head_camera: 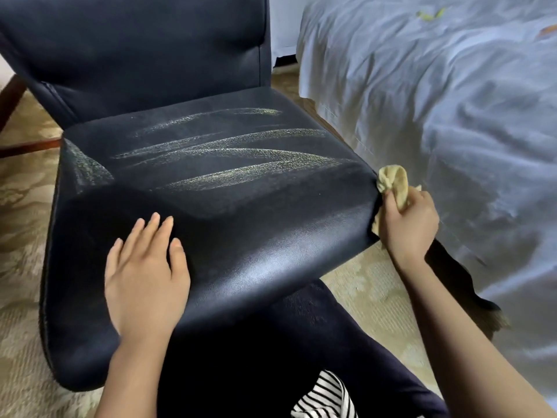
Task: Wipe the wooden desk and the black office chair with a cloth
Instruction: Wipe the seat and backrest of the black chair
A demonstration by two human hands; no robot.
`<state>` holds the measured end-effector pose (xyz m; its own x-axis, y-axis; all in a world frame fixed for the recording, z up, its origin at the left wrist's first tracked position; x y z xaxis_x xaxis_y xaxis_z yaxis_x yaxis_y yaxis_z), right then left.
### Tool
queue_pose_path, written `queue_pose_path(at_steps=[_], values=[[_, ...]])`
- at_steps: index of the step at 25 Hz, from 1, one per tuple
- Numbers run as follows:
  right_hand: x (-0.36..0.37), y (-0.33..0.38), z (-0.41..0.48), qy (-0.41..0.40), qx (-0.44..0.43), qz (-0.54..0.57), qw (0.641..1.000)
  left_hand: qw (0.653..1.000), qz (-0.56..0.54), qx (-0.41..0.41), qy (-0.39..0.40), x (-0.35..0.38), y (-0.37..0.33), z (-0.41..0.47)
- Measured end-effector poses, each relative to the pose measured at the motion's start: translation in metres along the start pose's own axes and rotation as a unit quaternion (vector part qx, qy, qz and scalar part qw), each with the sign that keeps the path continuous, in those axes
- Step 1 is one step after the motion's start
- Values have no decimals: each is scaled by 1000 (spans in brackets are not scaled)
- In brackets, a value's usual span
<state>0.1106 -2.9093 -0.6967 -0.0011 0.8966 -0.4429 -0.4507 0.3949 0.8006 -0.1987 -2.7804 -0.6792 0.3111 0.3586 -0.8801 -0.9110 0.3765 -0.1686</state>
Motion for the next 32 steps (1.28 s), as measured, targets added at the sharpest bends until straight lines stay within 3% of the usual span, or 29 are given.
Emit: queue_pose_path(at_steps=[2,5,9,11,13,17,22,27,29,32], values=[[15,29,-4,-5,27,-30,999,1000,1,3,0,-1,-1,0],[37,82,-48,100,-150,-39,983,1000,8,8,-1,-2,0,-1],[40,118,-131,268,-364,82,888,1000,2,4,-9,-3,-1,-1],[30,106,-141,304,-425,119,844,1000,-3,2,-18,-3,0,-1],[20,86,-130,297,-450,123,833,1000,-9,-4,-29,-3,1,-1],[10,58,-83,252,-387,47,886,999,-20,-17,-34,-1,3,0],[16,37,-5,175,-203,-59,962,999,-19,-18,-33,0,3,0],[59,55,61,163,-43,-130,977,999,-24,-29,-34,0,0,1],[76,74,63,191,-40,-148,970,999,-20,-29,-35,0,-1,-1],[101,114,24,245,-167,-154,943,999,-21,-33,-35,1,0,0]])
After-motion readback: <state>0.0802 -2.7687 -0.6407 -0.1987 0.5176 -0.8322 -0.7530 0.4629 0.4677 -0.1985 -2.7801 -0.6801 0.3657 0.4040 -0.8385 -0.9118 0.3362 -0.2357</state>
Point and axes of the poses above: each hand's wrist, its own z-axis towards the middle knuckle, its own x-axis out of the palm, y = z × x, the point moved 1 cm from there along z, towards the middle knuckle, and after that the axes turned 11 degrees about z, right-handed, at the moved point
